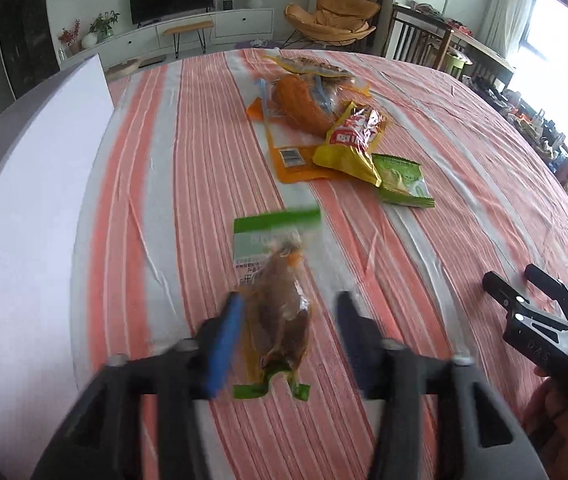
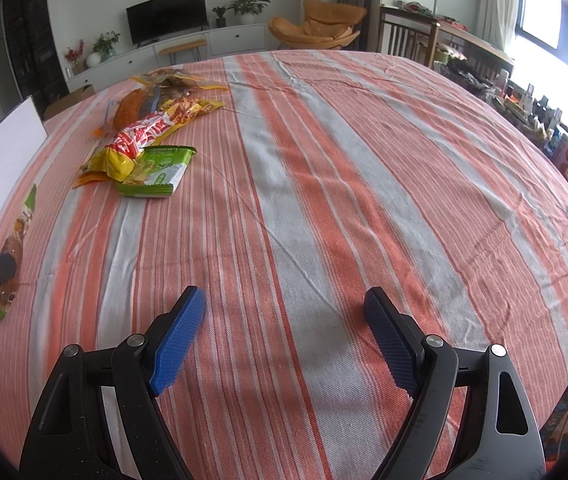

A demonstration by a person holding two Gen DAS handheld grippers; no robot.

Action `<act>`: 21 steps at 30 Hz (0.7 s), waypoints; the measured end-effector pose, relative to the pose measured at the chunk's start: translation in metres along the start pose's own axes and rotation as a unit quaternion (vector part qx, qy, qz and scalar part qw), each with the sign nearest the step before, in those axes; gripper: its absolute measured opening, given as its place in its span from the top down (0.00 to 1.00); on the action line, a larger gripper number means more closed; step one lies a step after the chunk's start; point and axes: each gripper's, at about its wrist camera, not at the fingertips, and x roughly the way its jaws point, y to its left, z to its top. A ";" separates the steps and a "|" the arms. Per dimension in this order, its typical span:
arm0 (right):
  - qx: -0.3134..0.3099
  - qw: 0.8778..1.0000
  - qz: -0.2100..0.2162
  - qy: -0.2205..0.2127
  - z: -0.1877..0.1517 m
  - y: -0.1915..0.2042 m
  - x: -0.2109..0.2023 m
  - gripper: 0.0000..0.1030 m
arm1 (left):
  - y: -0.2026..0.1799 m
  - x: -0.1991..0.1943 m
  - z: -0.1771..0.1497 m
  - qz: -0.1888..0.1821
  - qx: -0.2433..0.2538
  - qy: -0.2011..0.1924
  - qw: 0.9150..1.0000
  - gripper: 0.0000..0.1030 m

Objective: Organize snacks
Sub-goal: 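Grasp the clear bag of brown meat with green label with the left gripper, then lift the clear bag with the left gripper while the right moves toward the green chip packet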

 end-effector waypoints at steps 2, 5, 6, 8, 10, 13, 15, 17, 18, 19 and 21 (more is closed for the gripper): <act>0.000 1.000 0.000 0.000 0.000 0.000 0.000 0.17 | 0.003 0.007 -0.001 -0.003 -0.009 0.006 1.000 0.20; 0.000 1.000 0.000 0.000 0.000 0.000 0.000 0.17 | 0.010 0.020 -0.001 -0.018 -0.024 0.008 1.000 0.19; 0.000 1.000 0.000 0.000 0.000 0.000 0.000 0.17 | 0.010 0.019 -0.001 -0.015 -0.020 -0.004 1.000 0.19; 0.000 1.000 0.000 0.000 0.000 0.000 0.000 0.17 | 0.009 0.022 -0.001 -0.004 -0.010 -0.005 1.000 0.17; 0.000 1.000 0.000 0.000 0.000 0.000 0.000 0.17 | 0.005 0.025 -0.002 0.003 0.010 -0.007 1.000 0.13; 0.000 1.000 0.000 0.000 0.000 0.000 0.000 0.17 | -0.006 0.030 -0.008 0.025 0.053 -0.018 0.998 0.02; 0.000 1.000 0.000 0.000 0.000 0.000 0.000 0.17 | -0.001 0.030 -0.009 0.021 0.040 -0.020 0.999 0.00; 0.000 1.000 0.000 0.000 0.000 0.000 0.000 0.17 | -0.001 0.031 -0.009 0.021 0.041 -0.023 0.999 0.00; 0.000 1.000 0.000 0.000 0.000 0.000 0.000 0.17 | -0.001 0.031 -0.010 0.022 0.042 -0.025 0.999 0.00; 0.000 1.000 0.000 0.000 0.000 0.000 0.000 0.17 | -0.001 0.031 -0.010 0.021 0.041 -0.026 0.999 0.00; 0.000 1.000 0.000 0.000 0.000 0.000 0.000 0.17 | -0.001 0.031 -0.010 0.022 0.041 -0.029 0.999 0.00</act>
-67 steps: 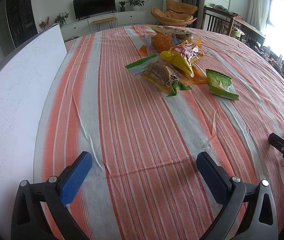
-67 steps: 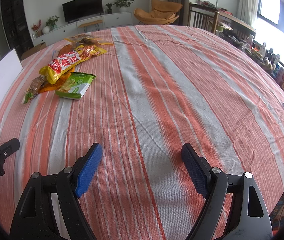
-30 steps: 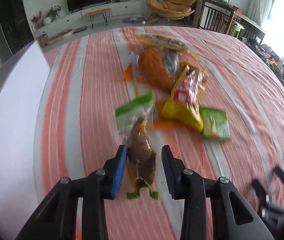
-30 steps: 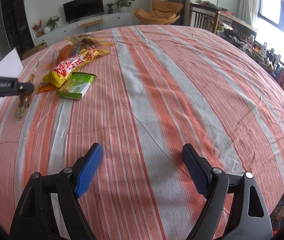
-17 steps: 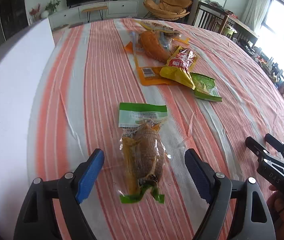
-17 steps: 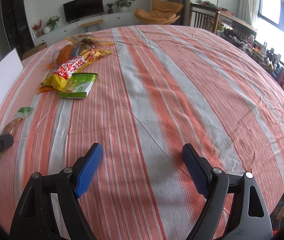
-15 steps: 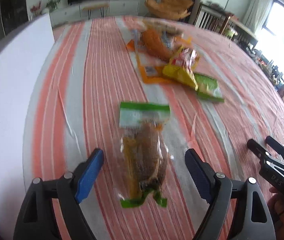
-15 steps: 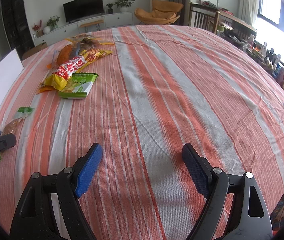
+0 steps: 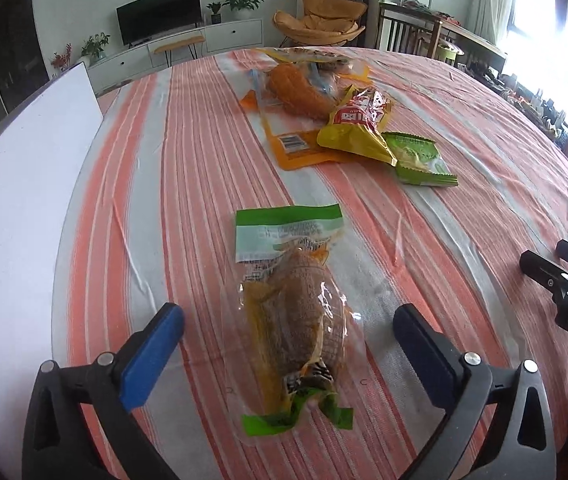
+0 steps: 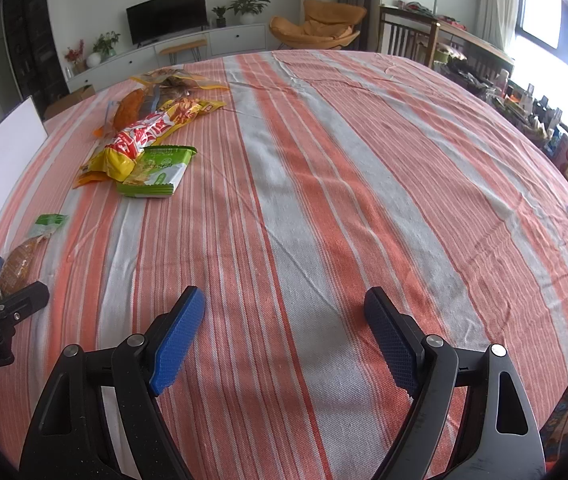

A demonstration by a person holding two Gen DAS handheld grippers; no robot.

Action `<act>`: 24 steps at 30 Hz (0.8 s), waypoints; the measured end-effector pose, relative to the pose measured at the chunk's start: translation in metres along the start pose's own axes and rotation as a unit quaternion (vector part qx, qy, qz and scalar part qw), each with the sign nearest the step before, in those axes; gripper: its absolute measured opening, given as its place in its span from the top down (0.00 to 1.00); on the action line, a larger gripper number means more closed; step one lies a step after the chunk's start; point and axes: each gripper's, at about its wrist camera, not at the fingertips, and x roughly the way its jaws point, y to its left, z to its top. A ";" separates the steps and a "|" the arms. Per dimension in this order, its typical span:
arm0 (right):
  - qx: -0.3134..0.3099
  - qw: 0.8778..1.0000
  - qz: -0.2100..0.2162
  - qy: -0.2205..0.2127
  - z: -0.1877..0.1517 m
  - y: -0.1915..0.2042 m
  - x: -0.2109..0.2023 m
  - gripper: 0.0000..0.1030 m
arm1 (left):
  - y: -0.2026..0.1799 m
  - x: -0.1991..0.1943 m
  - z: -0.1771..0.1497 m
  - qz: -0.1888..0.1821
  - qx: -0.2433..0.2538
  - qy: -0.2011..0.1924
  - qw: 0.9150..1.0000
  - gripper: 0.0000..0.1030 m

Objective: Organize snacks
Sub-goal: 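Lift the clear bag with the left gripper while the right moves toward the green chip packet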

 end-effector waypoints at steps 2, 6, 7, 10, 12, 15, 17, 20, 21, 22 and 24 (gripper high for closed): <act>0.000 1.000 0.000 0.000 0.000 0.000 0.000 0.17 | 0.000 0.000 0.000 0.002 -0.001 -0.002 1.000 0.00; 0.000 1.000 0.000 0.000 0.000 0.000 0.000 0.17 | -0.001 -0.001 -0.001 0.002 -0.001 -0.002 1.000 0.00; 0.000 1.000 0.000 0.000 0.000 0.000 0.000 0.17 | -0.001 -0.001 -0.001 0.002 -0.001 -0.002 1.000 0.00; 0.000 1.000 0.000 0.000 0.000 0.000 0.000 0.17 | 0.001 -0.001 0.002 0.000 -0.001 0.007 1.000 0.00; 0.000 1.000 0.001 0.000 0.000 0.000 0.000 0.17 | 0.012 0.000 0.005 0.014 -0.029 0.015 0.999 0.00; 0.000 1.000 0.000 0.000 0.000 0.000 0.000 0.17 | 0.037 -0.002 0.009 0.018 -0.093 0.013 0.995 0.00; 0.000 1.000 0.000 0.000 0.000 0.000 0.000 0.17 | 0.042 -0.001 0.011 0.016 -0.096 0.018 0.995 0.00; 0.000 1.000 0.000 0.000 0.000 0.000 0.000 0.17 | 0.029 0.004 0.009 0.042 -0.047 0.013 0.998 0.00; 0.000 1.000 0.000 0.000 0.000 0.000 0.000 0.17 | 0.031 0.003 0.008 0.038 -0.052 0.006 0.998 0.00; 0.000 1.000 0.000 0.000 0.000 0.000 0.000 0.17 | 0.030 0.003 0.007 0.040 -0.051 0.004 0.998 0.00; 0.000 1.000 0.000 0.000 0.000 0.000 0.000 0.17 | 0.030 0.003 0.007 0.041 -0.052 0.003 0.998 0.00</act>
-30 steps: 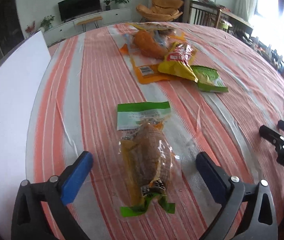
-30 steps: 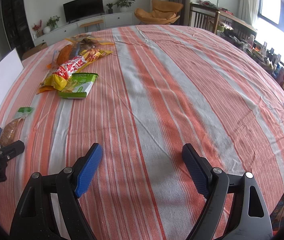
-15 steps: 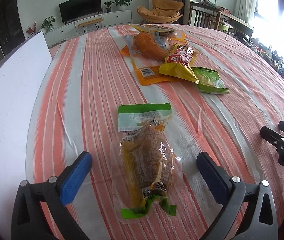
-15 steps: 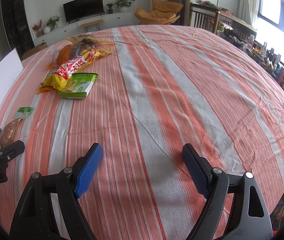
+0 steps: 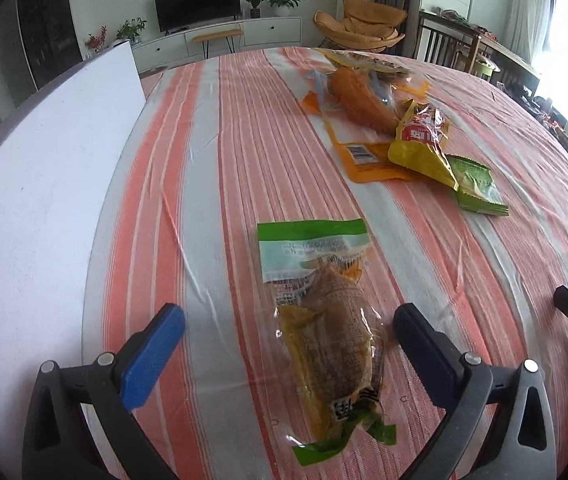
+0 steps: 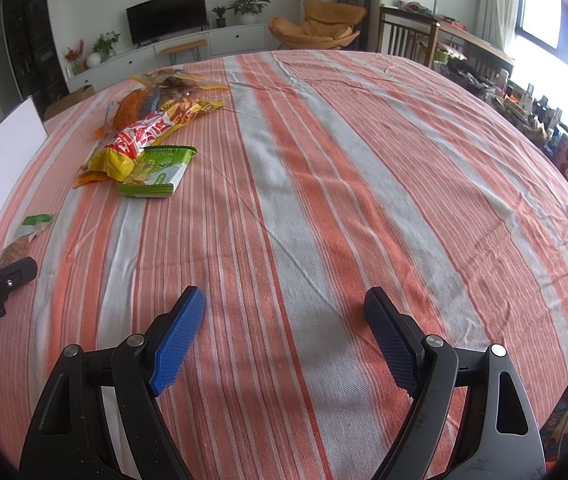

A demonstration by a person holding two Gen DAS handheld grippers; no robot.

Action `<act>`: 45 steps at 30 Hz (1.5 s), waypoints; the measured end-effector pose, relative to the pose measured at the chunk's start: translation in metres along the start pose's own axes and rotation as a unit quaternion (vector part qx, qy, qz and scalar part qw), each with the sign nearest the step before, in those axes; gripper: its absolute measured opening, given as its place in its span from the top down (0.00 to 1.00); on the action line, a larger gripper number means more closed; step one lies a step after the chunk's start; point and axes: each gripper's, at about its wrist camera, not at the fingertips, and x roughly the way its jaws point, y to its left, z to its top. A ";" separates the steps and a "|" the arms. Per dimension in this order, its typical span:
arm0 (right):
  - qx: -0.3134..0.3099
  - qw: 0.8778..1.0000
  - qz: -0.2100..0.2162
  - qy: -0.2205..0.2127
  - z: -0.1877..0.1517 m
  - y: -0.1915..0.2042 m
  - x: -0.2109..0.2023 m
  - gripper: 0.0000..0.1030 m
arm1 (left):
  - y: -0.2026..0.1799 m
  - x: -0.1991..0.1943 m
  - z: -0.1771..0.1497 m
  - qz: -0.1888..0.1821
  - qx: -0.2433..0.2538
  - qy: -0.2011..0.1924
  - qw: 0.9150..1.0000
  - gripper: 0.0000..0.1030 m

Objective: Organize snacks
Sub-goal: 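Lift the clear bag with the left gripper while the right moves toward the green chip packet, then grasp the green chip packet with the right gripper while the left holds the clear bag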

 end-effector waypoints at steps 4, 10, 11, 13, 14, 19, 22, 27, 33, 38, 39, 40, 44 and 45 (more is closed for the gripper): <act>0.000 1.000 0.000 0.000 0.000 0.000 0.000 0.17 | 0.001 0.000 0.000 0.000 0.000 -0.002 1.000 0.00; 0.000 1.000 0.000 0.000 0.000 0.000 0.000 0.17 | 0.001 -0.001 -0.001 0.000 0.000 -0.002 1.000 0.00; 0.000 1.000 0.000 0.000 0.000 0.000 0.000 0.17 | 0.001 -0.001 -0.001 0.000 0.000 -0.002 1.000 0.00; 0.000 1.000 0.000 0.000 0.000 0.000 0.000 0.17 | 0.001 0.000 -0.001 0.000 0.000 -0.002 1.000 0.00; 0.000 1.000 0.000 0.000 0.000 0.000 0.000 0.17 | 0.001 0.000 -0.001 0.000 0.000 -0.002 1.000 0.00; -0.002 1.000 0.001 0.003 0.000 0.000 0.001 0.15 | 0.001 0.000 -0.001 0.000 0.000 -0.002 1.000 0.00; -0.005 1.000 0.003 0.008 0.001 0.002 0.002 0.12 | 0.001 0.000 -0.001 0.000 0.000 -0.002 1.000 0.00; 0.024 0.997 0.051 0.047 0.030 0.016 0.013 0.14 | 0.001 0.000 -0.001 0.000 0.000 -0.002 1.000 0.00; -0.052 0.994 0.074 0.054 0.081 0.082 0.047 0.16 | 0.001 0.000 -0.002 0.000 0.000 -0.002 1.000 0.00; -0.068 0.995 0.045 0.054 0.088 0.097 0.068 0.25 | 0.000 0.000 -0.002 0.000 0.000 -0.003 1.000 0.00; -0.062 0.996 0.043 0.049 0.087 0.093 0.065 0.39 | 0.001 -0.001 -0.002 -0.001 0.000 -0.003 1.000 0.00; -0.059 0.997 0.041 0.042 0.084 0.089 0.061 0.44 | 0.001 -0.001 -0.002 0.000 0.000 -0.003 1.000 0.00; -0.044 0.997 0.045 0.039 0.065 0.057 0.043 0.44 | 0.001 0.000 -0.002 0.000 0.000 -0.003 1.000 0.00; -0.043 0.997 0.043 0.037 0.058 0.048 0.037 0.44 | 0.001 0.000 -0.002 0.000 0.000 -0.003 1.000 0.00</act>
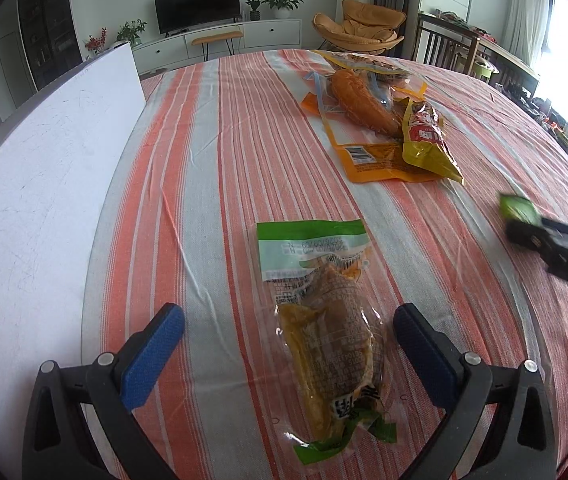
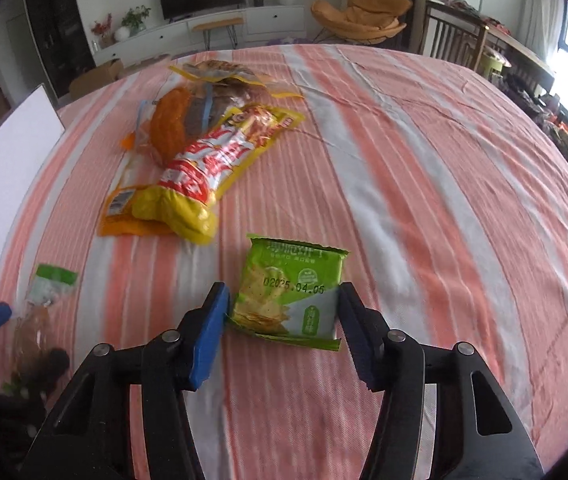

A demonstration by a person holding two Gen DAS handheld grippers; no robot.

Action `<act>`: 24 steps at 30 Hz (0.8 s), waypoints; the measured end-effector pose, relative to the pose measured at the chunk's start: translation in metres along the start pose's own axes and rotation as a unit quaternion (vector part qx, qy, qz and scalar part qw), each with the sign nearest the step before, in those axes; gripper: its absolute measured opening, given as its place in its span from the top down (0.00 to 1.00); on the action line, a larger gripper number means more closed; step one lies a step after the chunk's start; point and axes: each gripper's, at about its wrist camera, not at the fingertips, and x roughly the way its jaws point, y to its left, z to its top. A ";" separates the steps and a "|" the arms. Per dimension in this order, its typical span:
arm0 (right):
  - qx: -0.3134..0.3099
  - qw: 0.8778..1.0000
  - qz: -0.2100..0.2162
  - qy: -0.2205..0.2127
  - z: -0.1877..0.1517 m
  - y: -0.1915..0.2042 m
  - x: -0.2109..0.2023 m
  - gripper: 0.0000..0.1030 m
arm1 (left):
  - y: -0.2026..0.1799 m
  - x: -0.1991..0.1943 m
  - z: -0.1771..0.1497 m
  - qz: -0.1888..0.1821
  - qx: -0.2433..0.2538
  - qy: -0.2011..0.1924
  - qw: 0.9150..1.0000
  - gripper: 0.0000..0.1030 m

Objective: Organize snacks
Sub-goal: 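Grasp the green chip packet with the right gripper while the left holds the clear bag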

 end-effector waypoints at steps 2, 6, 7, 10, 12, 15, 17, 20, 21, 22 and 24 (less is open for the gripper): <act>0.003 1.000 -0.002 -0.001 -0.018 -0.012 -0.013 0.44 | 0.000 0.000 0.000 0.000 0.000 0.000 1.000 0.00; -0.013 1.000 -0.014 -0.015 -0.045 -0.021 -0.029 0.39 | 0.000 0.000 0.000 0.000 0.000 0.000 1.000 0.00; -0.015 0.999 -0.019 -0.022 -0.049 -0.020 -0.032 0.39 | 0.000 0.000 0.000 0.000 0.000 0.000 1.000 0.00; 0.005 0.999 -0.022 -0.031 -0.053 -0.022 -0.030 0.31 | 0.000 0.000 0.000 0.000 0.000 0.000 1.000 0.00; 0.009 0.999 -0.023 -0.036 -0.052 -0.023 -0.028 0.27 | 0.000 0.000 0.000 0.000 0.000 0.000 1.000 0.00; 0.012 0.999 -0.024 -0.035 -0.051 -0.024 -0.026 0.23 | 0.000 0.000 0.000 0.000 0.000 0.000 1.000 0.00; 0.012 0.999 -0.023 -0.036 -0.052 -0.024 -0.026 0.22 | 0.000 0.000 0.000 0.000 0.000 0.000 1.000 0.00; 0.012 0.999 -0.023 -0.036 -0.052 -0.024 -0.027 0.22 | 0.000 0.000 0.000 0.000 0.000 0.000 1.000 0.00; 0.012 0.999 -0.022 -0.036 -0.052 -0.024 -0.026 0.22 | 0.000 0.000 0.000 0.000 0.000 0.000 1.000 0.00; 0.012 0.999 -0.022 -0.036 -0.052 -0.024 -0.027 0.21 | 0.000 0.000 0.000 0.000 0.000 0.000 1.000 0.00; 0.012 0.999 -0.023 -0.036 -0.053 -0.023 -0.027 0.21 | -0.001 0.000 0.000 0.000 0.000 0.000 1.000 0.00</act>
